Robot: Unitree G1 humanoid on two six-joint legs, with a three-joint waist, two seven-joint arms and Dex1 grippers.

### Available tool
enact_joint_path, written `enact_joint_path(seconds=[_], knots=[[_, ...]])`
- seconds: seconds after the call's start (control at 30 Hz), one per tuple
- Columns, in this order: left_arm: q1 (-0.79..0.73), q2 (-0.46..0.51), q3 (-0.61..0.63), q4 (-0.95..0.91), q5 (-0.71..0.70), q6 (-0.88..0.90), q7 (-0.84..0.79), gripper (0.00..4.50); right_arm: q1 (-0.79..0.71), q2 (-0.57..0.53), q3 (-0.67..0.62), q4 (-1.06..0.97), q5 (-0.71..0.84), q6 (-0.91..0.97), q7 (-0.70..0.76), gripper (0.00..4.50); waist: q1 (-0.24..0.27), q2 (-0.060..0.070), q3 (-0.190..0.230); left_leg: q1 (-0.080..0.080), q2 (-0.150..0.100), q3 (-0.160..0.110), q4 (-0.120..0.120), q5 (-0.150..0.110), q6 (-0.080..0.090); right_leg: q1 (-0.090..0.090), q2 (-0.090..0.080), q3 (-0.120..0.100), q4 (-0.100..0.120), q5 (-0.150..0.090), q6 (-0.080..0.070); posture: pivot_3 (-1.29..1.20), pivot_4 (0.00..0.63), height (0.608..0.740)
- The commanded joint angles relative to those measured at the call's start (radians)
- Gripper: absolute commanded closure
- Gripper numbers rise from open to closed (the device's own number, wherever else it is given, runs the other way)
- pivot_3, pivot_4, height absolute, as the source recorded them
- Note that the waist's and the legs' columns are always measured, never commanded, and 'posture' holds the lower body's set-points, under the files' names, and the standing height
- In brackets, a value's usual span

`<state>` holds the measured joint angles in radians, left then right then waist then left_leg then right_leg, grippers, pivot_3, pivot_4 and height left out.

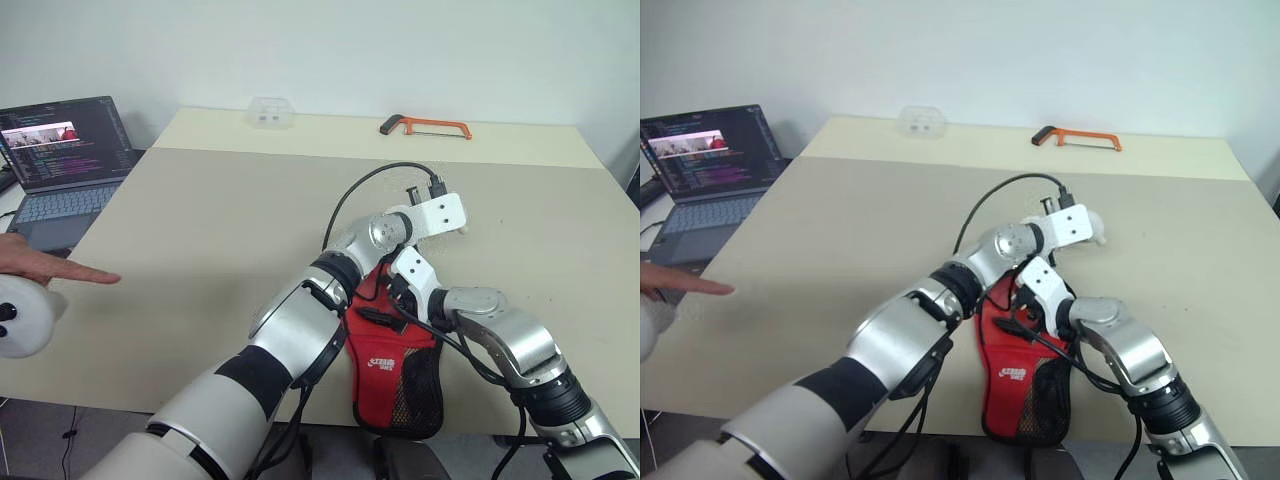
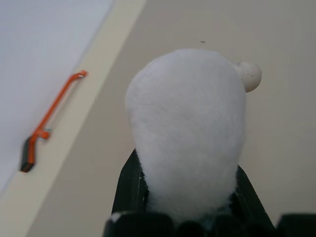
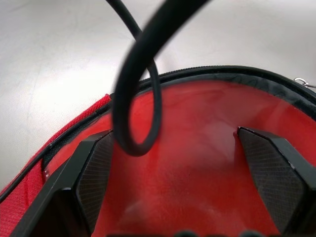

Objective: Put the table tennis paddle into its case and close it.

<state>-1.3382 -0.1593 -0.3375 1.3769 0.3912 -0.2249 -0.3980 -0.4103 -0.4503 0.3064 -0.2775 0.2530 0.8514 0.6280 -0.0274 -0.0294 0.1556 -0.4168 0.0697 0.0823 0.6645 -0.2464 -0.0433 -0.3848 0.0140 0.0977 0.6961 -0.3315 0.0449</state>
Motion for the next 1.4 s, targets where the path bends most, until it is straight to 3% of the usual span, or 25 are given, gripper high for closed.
enact_joint_path(seconds=[0.03,0.33,0.47,0.7,0.8,0.97,1.07,1.17,1.3,1.4], knots=[[0.011,-0.028,0.019,-0.022,-0.018,0.020,-0.089,3.23,0.012,0.004,0.026,0.050,-0.018,0.011,-0.001,0.16,0.000,0.000,0.000,0.000,0.000,0.000,0.000,0.000,0.001,0.000,0.000,0.000,0.000,0.000,0.000,0.00,0.150,0.740],[0.015,0.058,0.059,-0.048,-0.045,-0.009,-0.226,0.02,-0.024,0.010,0.028,0.112,-0.021,-0.035,0.026,0.16,-0.006,0.000,0.000,0.001,0.000,0.000,0.000,-0.001,0.001,0.000,0.000,0.001,0.001,0.000,0.000,0.00,0.150,0.740],[-0.027,0.115,0.142,-0.077,-0.136,0.020,-0.340,0.02,-0.028,-0.009,0.026,0.118,-0.018,-0.048,0.056,0.16,-0.005,0.000,0.000,0.000,0.000,0.000,0.000,-0.001,0.001,0.000,0.000,0.000,0.001,0.000,0.000,0.00,0.150,0.740],[-0.064,0.353,0.266,-0.231,-0.302,0.083,-0.691,0.02,-0.018,-0.049,0.032,0.120,-0.014,-0.081,0.123,0.16,-0.006,0.001,0.000,0.000,0.000,0.000,-0.001,0.001,-0.001,-0.001,0.000,0.000,0.001,0.000,0.000,0.00,0.150,0.740],[-0.011,0.447,0.290,-0.373,-0.385,0.144,-0.867,0.02,-0.008,-0.079,0.040,0.103,-0.006,-0.101,0.174,0.16,-0.005,0.001,0.000,0.000,0.001,0.000,-0.001,0.001,-0.002,-0.001,0.000,-0.001,0.000,-0.001,0.000,0.00,0.150,0.740],[0.237,0.616,0.327,-0.843,-0.626,0.498,-1.133,0.02,-0.005,-0.150,-0.031,0.043,0.053,-0.096,0.255,0.16,-0.007,0.001,0.000,0.000,0.005,0.000,0.000,0.002,-0.003,-0.001,0.000,-0.001,0.001,-0.001,-0.001,0.00,0.150,0.740],[0.380,0.634,0.315,-1.054,-0.714,0.659,-1.094,0.02,-0.013,-0.226,-0.100,-0.044,0.122,-0.060,0.316,0.16,0.000,0.001,0.001,-0.001,0.010,-0.001,0.001,0.002,-0.003,-0.001,0.001,-0.001,0.001,-0.001,-0.001,0.00,0.150,0.740],[0.527,0.624,0.244,-1.200,-0.682,0.662,-1.013,0.02,-0.052,-0.290,-0.213,-0.105,0.222,0.021,0.349,0.16,0.001,0.001,0.001,-0.001,0.010,-0.002,0.002,0.001,-0.003,0.000,-0.001,-0.001,0.001,-0.001,-0.001,0.00,0.150,0.740],[0.625,0.540,0.156,-1.268,-0.640,0.642,-0.891,0.02,-0.138,-0.324,-0.354,-0.082,0.314,0.086,0.328,0.16,0.001,0.001,0.001,0.000,0.009,-0.002,0.002,-0.001,0.001,0.000,0.000,-0.001,0.002,-0.001,-0.001,0.00,0.150,0.740],[0.662,0.472,0.085,-1.269,-0.590,0.616,-0.806,0.02,-0.248,-0.296,-0.400,0.030,0.293,0.117,0.229,0.16,0.000,0.001,0.001,0.000,0.007,-0.002,0.003,-0.001,0.001,0.000,0.001,-0.001,0.002,0.000,-0.002,0.00,0.150,0.740]])
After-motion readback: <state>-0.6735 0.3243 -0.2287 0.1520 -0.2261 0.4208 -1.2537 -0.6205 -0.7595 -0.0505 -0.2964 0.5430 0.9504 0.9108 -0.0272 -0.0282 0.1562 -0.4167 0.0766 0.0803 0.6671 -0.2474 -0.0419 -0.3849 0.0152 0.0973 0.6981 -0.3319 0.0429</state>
